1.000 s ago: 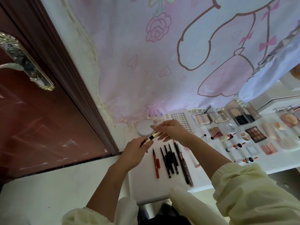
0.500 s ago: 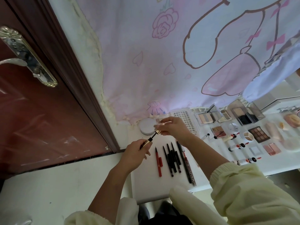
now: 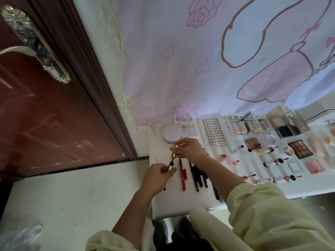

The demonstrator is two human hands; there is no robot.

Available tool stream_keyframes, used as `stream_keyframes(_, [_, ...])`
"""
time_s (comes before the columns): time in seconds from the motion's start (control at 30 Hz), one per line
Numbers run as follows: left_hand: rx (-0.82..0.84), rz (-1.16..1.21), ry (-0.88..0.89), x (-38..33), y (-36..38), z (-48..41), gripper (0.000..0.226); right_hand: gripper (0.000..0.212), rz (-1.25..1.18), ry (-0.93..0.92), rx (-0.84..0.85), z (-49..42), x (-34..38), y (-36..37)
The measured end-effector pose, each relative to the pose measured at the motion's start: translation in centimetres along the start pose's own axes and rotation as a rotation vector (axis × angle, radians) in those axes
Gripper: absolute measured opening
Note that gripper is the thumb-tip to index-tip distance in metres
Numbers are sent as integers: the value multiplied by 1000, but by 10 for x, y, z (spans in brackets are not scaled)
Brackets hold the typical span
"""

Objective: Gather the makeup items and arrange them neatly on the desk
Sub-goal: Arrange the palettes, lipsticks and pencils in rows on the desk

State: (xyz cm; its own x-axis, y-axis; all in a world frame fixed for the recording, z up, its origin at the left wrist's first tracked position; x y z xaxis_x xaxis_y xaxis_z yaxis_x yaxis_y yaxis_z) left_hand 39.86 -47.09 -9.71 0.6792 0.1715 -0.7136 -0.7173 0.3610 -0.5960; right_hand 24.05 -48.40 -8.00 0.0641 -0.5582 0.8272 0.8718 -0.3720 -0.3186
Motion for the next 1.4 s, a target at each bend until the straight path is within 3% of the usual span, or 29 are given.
stream_keyframes(0.13, [-13, -77, -25, 7, 7, 0, 33, 20, 147, -15, 3, -5, -10, 6])
stream_keyframes(0.37, [-65, -186, -64, 13, 18, 1, 26, 27, 419, -118, 13, -15, -17, 21])
stream_keyframes(0.5, [-54, -211, -76, 15, 26, 1, 28, 18, 493, -168, 27, -14, -18, 28])
stream_keyframes(0.77, [-23, -253, -69, 19, 34, 1, 35, 27, 620, -273, 61, -11, -16, 34])
stream_keyframes(1.23, [75, -185, -62, 17, 12, -20, 59, 16, 457, -280, 0, -19, 8, 7])
stream_keyframes(1.4, [-108, -4, -28, -8, -23, -69, 31, 7, 291, -186, -153, -41, 30, -33])
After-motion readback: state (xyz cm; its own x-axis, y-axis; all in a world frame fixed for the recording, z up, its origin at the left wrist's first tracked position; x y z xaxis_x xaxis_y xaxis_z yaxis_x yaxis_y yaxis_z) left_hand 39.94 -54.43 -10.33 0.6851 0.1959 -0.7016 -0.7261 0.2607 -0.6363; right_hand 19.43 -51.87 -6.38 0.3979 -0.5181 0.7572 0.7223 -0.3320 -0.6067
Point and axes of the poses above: each hand's wrist, its own z-axis away from the middle knuckle, its own y-axis out of the palm, x = y × z, the point moved 8 cm from there along -z, towards the middle knuckle, and after that the axes turned 14 degrees about -x, right-handed, at the moved point
